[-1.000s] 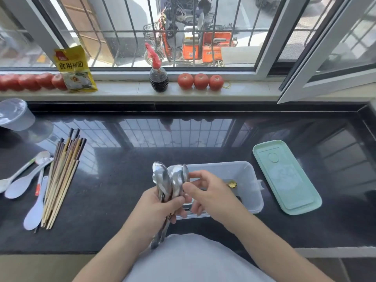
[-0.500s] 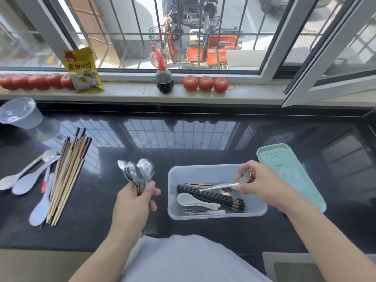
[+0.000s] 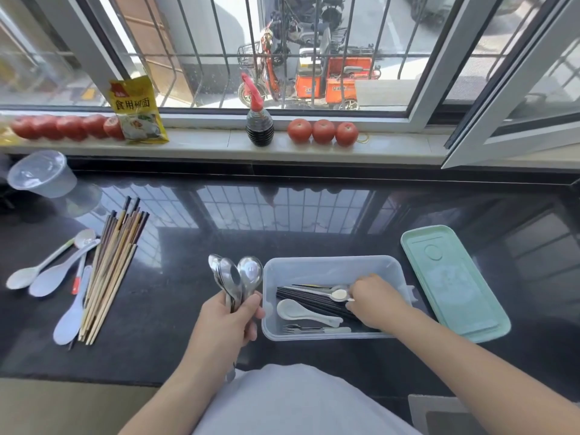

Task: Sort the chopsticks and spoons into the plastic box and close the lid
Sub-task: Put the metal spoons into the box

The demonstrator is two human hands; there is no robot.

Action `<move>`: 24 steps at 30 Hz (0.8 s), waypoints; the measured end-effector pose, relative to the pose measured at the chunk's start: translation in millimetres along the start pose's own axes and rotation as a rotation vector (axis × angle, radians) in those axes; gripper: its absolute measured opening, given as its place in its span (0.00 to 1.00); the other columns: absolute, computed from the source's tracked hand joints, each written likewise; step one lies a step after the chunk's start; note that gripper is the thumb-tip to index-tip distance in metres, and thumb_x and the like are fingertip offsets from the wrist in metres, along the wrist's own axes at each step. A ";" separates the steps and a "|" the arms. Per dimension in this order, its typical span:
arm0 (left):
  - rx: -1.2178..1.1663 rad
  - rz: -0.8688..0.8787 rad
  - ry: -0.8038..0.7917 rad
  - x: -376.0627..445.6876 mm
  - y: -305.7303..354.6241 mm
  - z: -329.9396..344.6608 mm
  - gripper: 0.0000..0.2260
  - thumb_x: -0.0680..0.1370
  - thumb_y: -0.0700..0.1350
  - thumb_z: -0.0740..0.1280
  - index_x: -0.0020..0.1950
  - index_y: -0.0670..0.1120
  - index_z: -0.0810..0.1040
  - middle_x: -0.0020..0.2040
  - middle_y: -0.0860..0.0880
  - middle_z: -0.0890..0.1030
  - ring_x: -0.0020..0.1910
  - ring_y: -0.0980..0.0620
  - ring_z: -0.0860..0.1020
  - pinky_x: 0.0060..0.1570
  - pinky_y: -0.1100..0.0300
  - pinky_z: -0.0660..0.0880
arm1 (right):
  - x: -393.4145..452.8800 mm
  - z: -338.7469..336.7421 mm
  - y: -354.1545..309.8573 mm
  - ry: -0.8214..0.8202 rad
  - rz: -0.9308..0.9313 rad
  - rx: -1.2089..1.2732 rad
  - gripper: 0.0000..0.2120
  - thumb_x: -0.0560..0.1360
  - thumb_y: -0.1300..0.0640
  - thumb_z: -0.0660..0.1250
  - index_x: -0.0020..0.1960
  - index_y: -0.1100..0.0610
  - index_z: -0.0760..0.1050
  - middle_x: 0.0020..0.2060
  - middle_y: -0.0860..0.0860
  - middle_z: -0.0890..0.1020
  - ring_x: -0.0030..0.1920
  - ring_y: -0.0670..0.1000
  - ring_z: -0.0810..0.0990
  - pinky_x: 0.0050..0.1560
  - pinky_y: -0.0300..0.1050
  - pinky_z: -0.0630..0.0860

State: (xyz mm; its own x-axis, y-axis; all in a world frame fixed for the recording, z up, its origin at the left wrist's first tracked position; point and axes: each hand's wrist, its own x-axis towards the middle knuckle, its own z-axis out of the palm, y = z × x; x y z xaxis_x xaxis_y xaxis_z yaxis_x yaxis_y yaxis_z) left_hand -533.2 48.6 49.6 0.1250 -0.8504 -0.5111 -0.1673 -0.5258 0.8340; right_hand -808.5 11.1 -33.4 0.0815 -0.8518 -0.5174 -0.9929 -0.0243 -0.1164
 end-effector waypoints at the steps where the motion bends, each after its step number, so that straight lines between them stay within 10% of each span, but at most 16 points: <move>1: -0.010 -0.004 0.000 0.7 -1.0 -0.1 0.10 0.81 0.43 0.69 0.41 0.41 0.80 0.31 0.41 0.78 0.28 0.48 0.69 0.31 0.56 0.65 | -1.2 -2.0 0.3 -0.003 0.031 -0.017 0.13 0.80 0.49 0.64 0.52 0.58 0.81 0.55 0.55 0.82 0.57 0.57 0.76 0.51 0.48 0.70; 5: 0.022 -0.005 -0.062 -0.5 3.1 5.3 0.11 0.83 0.42 0.65 0.44 0.39 0.80 0.29 0.46 0.77 0.27 0.51 0.70 0.29 0.58 0.66 | -2.5 -13.8 -4.4 -0.016 0.138 -0.014 0.10 0.81 0.53 0.63 0.48 0.57 0.79 0.43 0.52 0.81 0.44 0.56 0.79 0.41 0.45 0.71; 14: -0.030 -0.037 -0.150 -2.0 10.9 12.6 0.08 0.85 0.41 0.62 0.53 0.40 0.80 0.34 0.49 0.80 0.23 0.54 0.69 0.26 0.62 0.66 | 3.2 6.3 -17.0 -0.163 -0.004 -0.218 0.15 0.78 0.62 0.62 0.63 0.56 0.75 0.63 0.56 0.69 0.61 0.59 0.72 0.56 0.50 0.73; 24: -0.048 -0.054 -0.157 -5.0 6.2 10.9 0.08 0.85 0.40 0.62 0.52 0.39 0.80 0.31 0.50 0.78 0.24 0.53 0.70 0.26 0.63 0.66 | -12.9 -15.3 -10.7 -0.130 0.130 -0.089 0.11 0.78 0.66 0.61 0.55 0.59 0.80 0.52 0.56 0.83 0.50 0.56 0.82 0.43 0.45 0.74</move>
State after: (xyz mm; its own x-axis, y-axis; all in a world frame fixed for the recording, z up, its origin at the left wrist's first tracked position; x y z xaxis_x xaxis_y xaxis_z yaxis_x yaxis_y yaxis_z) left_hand -545.6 49.3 55.0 -0.0226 -0.8155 -0.5782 -0.1167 -0.5723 0.8117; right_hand -800.2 14.4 -12.5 -0.0430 -0.7763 -0.6290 -0.9991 0.0305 0.0306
